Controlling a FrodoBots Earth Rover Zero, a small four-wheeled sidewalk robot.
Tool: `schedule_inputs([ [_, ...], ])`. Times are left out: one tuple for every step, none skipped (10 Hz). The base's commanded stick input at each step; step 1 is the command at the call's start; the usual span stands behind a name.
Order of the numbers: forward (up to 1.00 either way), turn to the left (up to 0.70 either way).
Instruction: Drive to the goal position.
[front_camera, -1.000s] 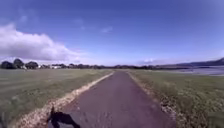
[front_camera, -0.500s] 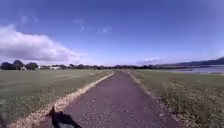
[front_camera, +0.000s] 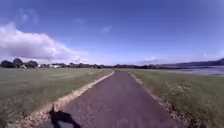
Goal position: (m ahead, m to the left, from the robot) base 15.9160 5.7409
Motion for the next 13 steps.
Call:
schedule_inputs([
  [0.7, 0.0],
  [0.7, 0.0],
  [0.7, 0.0],
  [0.7, 0.0],
  [0.7, 0.0],
  [0.7, 0.0],
  [0.7, -0.01],
  [0.7, -0.14],
  [0.7, -0.13],
  [0.7, 0.0],
  [0.7, 0.0],
  [0.7, 0.0],
  [0.7, 0.0],
])
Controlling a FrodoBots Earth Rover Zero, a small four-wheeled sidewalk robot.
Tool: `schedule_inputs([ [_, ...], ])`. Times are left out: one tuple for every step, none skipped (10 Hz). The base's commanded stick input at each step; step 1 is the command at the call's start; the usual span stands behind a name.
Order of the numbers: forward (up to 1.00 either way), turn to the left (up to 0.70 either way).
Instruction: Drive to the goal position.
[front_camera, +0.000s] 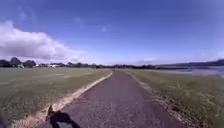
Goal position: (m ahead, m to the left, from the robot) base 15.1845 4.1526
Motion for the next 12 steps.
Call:
schedule_inputs([
  [0.7, 0.0],
  [0.7, 0.0],
  [0.7, -0.13],
  [0.7, -0.14],
  [0.7, -0.14],
  [0.7, -0.14],
  [0.7, -0.14],
  [0.7, -0.11],
  [0.7, -0.07],
  [0.7, -0.04],
  [0.7, -0.01],
  [0.7, 0.0],
])
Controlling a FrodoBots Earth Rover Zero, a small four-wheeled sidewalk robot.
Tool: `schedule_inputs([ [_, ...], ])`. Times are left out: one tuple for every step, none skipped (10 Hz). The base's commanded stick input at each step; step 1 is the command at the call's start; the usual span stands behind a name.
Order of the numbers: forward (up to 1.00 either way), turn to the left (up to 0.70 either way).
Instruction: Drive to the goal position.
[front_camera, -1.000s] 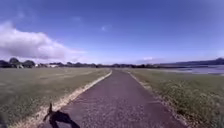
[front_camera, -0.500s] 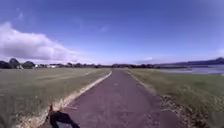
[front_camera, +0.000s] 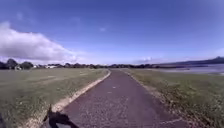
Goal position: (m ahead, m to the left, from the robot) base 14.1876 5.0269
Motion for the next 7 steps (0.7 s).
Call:
schedule_inputs([
  [0.7, 0.0],
  [0.7, 0.0],
  [0.7, 0.0],
  [0.7, 0.0],
  [0.7, 0.0],
  [0.7, 0.0],
  [0.7, 0.0],
])
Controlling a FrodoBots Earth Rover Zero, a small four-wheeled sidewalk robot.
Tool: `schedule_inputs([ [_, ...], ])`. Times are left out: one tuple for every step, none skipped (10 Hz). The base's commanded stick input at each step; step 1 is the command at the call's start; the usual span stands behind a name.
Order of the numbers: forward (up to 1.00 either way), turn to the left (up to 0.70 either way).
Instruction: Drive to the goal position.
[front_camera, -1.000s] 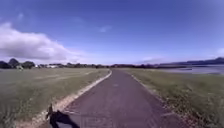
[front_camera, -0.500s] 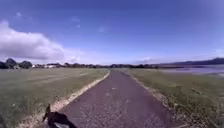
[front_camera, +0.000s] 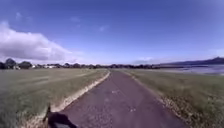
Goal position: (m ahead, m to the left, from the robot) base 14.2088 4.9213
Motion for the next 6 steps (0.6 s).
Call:
schedule_inputs([
  [0.7, 0.0],
  [0.7, 0.0],
  [0.7, 0.0],
  [0.7, 0.0],
  [0.7, 0.0],
  [0.7, 0.0],
])
